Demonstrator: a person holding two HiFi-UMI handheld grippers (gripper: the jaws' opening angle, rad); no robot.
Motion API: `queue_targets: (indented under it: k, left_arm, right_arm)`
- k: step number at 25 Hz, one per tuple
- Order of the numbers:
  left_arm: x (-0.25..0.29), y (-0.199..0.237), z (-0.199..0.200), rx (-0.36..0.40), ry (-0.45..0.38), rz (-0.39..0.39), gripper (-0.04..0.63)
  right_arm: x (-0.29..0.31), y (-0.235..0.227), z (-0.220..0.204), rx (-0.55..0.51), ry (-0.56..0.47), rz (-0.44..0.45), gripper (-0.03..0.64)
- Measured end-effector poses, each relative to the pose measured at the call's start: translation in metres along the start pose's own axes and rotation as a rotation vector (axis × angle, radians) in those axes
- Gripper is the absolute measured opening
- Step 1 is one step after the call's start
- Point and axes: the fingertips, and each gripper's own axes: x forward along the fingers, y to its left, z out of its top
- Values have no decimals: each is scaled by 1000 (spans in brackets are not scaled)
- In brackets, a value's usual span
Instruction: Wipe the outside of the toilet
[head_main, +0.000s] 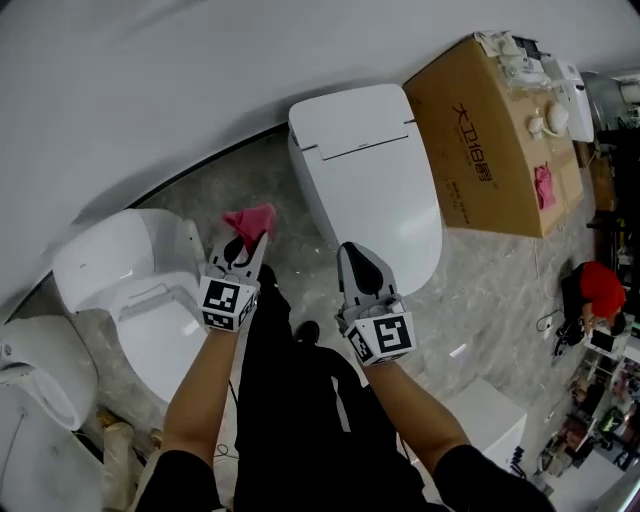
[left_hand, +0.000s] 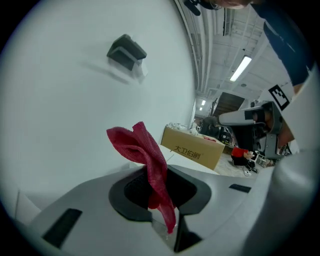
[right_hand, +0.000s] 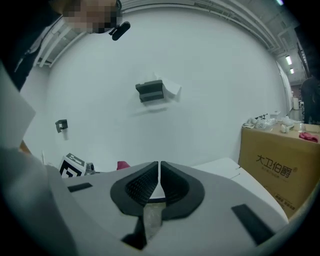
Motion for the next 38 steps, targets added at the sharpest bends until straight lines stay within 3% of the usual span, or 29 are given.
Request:
queue_targets:
  k: [8, 16, 22, 28, 32, 38]
  left_arm:
    - [90, 48, -59, 23, 94, -31, 81]
    - [196, 71, -107, 192, 237, -117, 81]
    - [257, 99, -135, 321, 364, -94, 81]
    - [302, 145, -156, 322, 504, -27, 81]
    - [319, 137, -160, 437, 564, -84, 81]
    - [323, 115, -155, 522, 550, -163, 79]
  right_arm:
    - [103, -19, -49, 89, 29, -62, 38]
    - [159, -39, -116, 140, 18, -51, 38]
    - [172, -65, -147, 221, 21, -156, 38]
    - [173, -65, -157, 238, -15, -133, 38]
    - [164, -71, -174, 272, -3, -155, 38]
    - [147, -72, -187, 253, 9, -175, 38]
